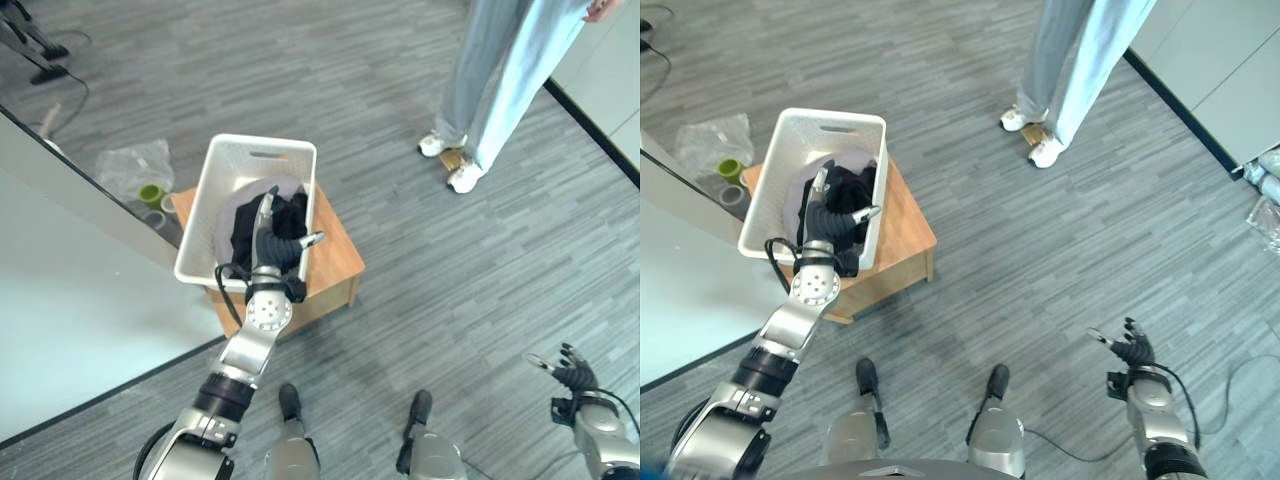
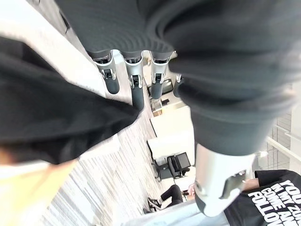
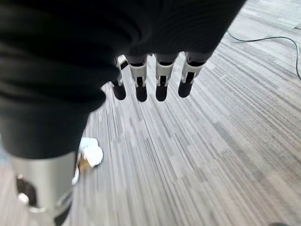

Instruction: Pick up bed clothes into laundry basket.

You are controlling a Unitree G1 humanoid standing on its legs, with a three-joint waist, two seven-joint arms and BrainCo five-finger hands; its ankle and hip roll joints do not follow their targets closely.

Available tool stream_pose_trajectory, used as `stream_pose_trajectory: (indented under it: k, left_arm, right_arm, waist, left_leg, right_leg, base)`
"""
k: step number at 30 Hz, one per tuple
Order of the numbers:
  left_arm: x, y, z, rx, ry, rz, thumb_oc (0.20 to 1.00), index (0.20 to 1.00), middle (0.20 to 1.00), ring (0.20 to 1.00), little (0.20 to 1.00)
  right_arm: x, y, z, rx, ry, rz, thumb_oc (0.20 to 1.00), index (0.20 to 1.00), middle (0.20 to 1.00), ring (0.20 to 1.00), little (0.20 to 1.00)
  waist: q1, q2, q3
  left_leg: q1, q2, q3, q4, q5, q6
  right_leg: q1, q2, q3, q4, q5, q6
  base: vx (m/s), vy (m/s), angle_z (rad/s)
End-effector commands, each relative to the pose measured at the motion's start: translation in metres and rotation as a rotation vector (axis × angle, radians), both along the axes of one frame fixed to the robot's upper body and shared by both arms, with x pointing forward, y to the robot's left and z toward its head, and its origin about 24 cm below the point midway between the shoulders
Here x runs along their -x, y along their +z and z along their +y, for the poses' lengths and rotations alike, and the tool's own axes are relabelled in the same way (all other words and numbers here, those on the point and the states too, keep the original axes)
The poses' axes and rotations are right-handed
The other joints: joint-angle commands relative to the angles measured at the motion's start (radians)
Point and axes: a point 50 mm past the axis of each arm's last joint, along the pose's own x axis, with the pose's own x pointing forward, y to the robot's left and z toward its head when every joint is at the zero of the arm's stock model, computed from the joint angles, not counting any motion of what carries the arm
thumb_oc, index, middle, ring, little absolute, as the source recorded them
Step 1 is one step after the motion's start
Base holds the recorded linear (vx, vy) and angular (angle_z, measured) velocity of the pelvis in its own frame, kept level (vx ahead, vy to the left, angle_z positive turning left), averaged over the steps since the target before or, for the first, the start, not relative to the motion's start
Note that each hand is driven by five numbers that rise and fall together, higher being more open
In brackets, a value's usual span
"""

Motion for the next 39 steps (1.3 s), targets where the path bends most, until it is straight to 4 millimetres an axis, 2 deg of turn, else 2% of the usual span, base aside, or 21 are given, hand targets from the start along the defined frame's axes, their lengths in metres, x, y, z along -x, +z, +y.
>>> stream_pose_trajectory:
  k: [1, 4, 5, 13, 17, 18, 19, 21, 22, 27, 33, 39]
  left_arm:
    - [0.025, -0.049, -0.034, 0.191, -0.154, 0.161, 1.000, 1.000, 1.000, 1.000, 1.000]
    - [0.024, -0.048, -0.035, 0.195, -0.153, 0.157, 1.000, 1.000, 1.000, 1.000, 1.000]
    - [0.024, -0.048, -0.035, 0.199, -0.153, 0.162, 1.000, 1.000, 1.000, 1.000, 1.000]
    - [0.022, -0.043, -0.033, 0.190, -0.153, 0.143, 1.000, 1.000, 1.000, 1.000, 1.000]
    - [0.021, -0.037, -0.031, 0.157, -0.146, 0.113, 1.000, 1.000, 1.000, 1.000, 1.000]
    - [0.021, -0.037, -0.031, 0.157, -0.146, 0.113, 1.000, 1.000, 1.000, 1.000, 1.000]
    - [0.021, -0.035, -0.030, 0.149, -0.144, 0.100, 1.000, 1.000, 1.000, 1.000, 1.000]
    - [0.022, -0.037, -0.031, 0.156, -0.146, 0.111, 1.000, 1.000, 1.000, 1.000, 1.000]
    - [0.022, -0.037, -0.031, 0.156, -0.146, 0.110, 1.000, 1.000, 1.000, 1.000, 1.000]
    - [0.024, -0.055, -0.033, 0.159, -0.126, 0.186, 1.000, 1.000, 1.000, 1.000, 1.000]
    - [0.034, -0.068, -0.023, 0.175, -0.092, 0.235, 1.000, 1.000, 1.000, 1.000, 1.000]
    - [0.042, -0.063, -0.023, 0.226, -0.152, 0.220, 1.000, 1.000, 1.000, 1.000, 1.000]
  right_arm:
    - [-0.055, 0.027, 0.115, 0.103, 0.291, -0.285, 1.000, 1.000, 1.000, 1.000, 1.000]
    - [-0.057, 0.027, 0.117, 0.110, 0.300, -0.282, 1.000, 1.000, 1.000, 1.000, 1.000]
    - [-0.063, 0.030, 0.119, 0.114, 0.301, -0.296, 1.000, 1.000, 1.000, 1.000, 1.000]
    - [-0.069, 0.044, 0.116, 0.166, 0.313, -0.346, 1.000, 1.000, 1.000, 1.000, 1.000]
    - [-0.086, 0.073, 0.120, 0.242, 0.342, -0.461, 1.000, 1.000, 1.000, 1.000, 1.000]
    - [-0.086, 0.073, 0.120, 0.243, 0.342, -0.461, 1.000, 1.000, 1.000, 1.000, 1.000]
    - [-0.094, 0.088, 0.122, 0.269, 0.350, -0.521, 1.000, 1.000, 1.000, 1.000, 1.000]
    - [-0.103, 0.103, 0.127, 0.283, 0.363, -0.582, 1.000, 1.000, 1.000, 1.000, 1.000]
    - [-0.103, 0.103, 0.127, 0.283, 0.363, -0.582, 1.000, 1.000, 1.000, 1.000, 1.000]
    - [-0.120, 0.136, 0.147, 0.286, 0.420, -0.727, 1.000, 1.000, 1.000, 1.000, 1.000]
    - [-0.116, 0.131, 0.157, 0.247, 0.437, -0.727, 1.000, 1.000, 1.000, 1.000, 1.000]
    - [-0.100, 0.103, 0.157, 0.188, 0.430, -0.635, 1.000, 1.000, 1.000, 1.000, 1.000]
  waist:
    - [0.058, 0.053, -0.110]
    - [0.060, 0.053, -0.111]
    - [0.064, 0.053, -0.112]
    - [0.066, 0.055, -0.109]
    - [0.076, 0.059, -0.112]
    - [0.076, 0.059, -0.111]
    - [0.081, 0.060, -0.114]
    - [0.085, 0.058, -0.118]
    - [0.085, 0.059, -0.117]
    - [0.102, 0.055, -0.126]
    - [0.120, 0.058, -0.126]
    - [0.126, 0.065, -0.120]
  left_leg:
    - [0.099, -0.046, -0.036, 0.014, -0.136, 0.047]
    - [0.098, -0.044, -0.038, 0.014, -0.136, 0.046]
    - [0.098, -0.044, -0.039, 0.014, -0.136, 0.046]
    - [0.096, -0.043, -0.043, 0.014, -0.136, 0.046]
    - [0.095, -0.042, -0.046, 0.014, -0.135, 0.045]
    - [0.095, -0.042, -0.046, 0.014, -0.136, 0.045]
    - [0.096, -0.042, -0.047, 0.014, -0.135, 0.045]
    - [0.097, -0.042, -0.048, 0.014, -0.136, 0.046]
    - [0.098, -0.042, -0.048, 0.014, -0.136, 0.045]
    - [0.098, -0.040, -0.055, 0.014, -0.134, 0.044]
    - [0.097, -0.036, -0.061, 0.014, -0.129, 0.044]
    - [0.091, -0.033, -0.071, 0.014, -0.122, 0.041]
  right_leg:
    - [0.081, 0.018, 0.000, 0.016, -0.106, 0.025]
    - [0.080, 0.019, -0.002, 0.016, -0.106, 0.024]
    - [0.080, 0.020, -0.001, 0.016, -0.106, 0.023]
    - [0.080, 0.022, -0.006, 0.016, -0.108, 0.023]
    - [0.083, 0.021, -0.007, 0.016, -0.109, 0.023]
    - [0.083, 0.021, -0.006, 0.016, -0.109, 0.023]
    - [0.085, 0.021, -0.009, 0.016, -0.109, 0.023]
    - [0.086, 0.022, -0.008, 0.016, -0.110, 0.022]
    - [0.086, 0.022, -0.008, 0.016, -0.110, 0.022]
    - [0.093, 0.026, -0.016, 0.016, -0.114, 0.017]
    - [0.099, 0.032, -0.025, 0.016, -0.118, 0.012]
    - [0.103, 0.039, -0.032, 0.016, -0.125, 0.007]
  base:
    - [0.01, -0.033, 0.13]
    - [0.00, -0.010, -0.04]
    - [0.00, -0.020, -0.07]
    - [0.00, -0.006, 0.03]
    - [0.00, 0.000, 0.00]
    - [0.00, 0.000, 0.00]
    - [0.00, 0.000, 0.00]
    - [0.00, 0.000, 0.00]
    - [0.00, 0.000, 0.00]
    - [0.00, -0.014, 0.05]
    - [0.00, -0.008, 0.02]
    - [-0.01, -0.011, 0.00]
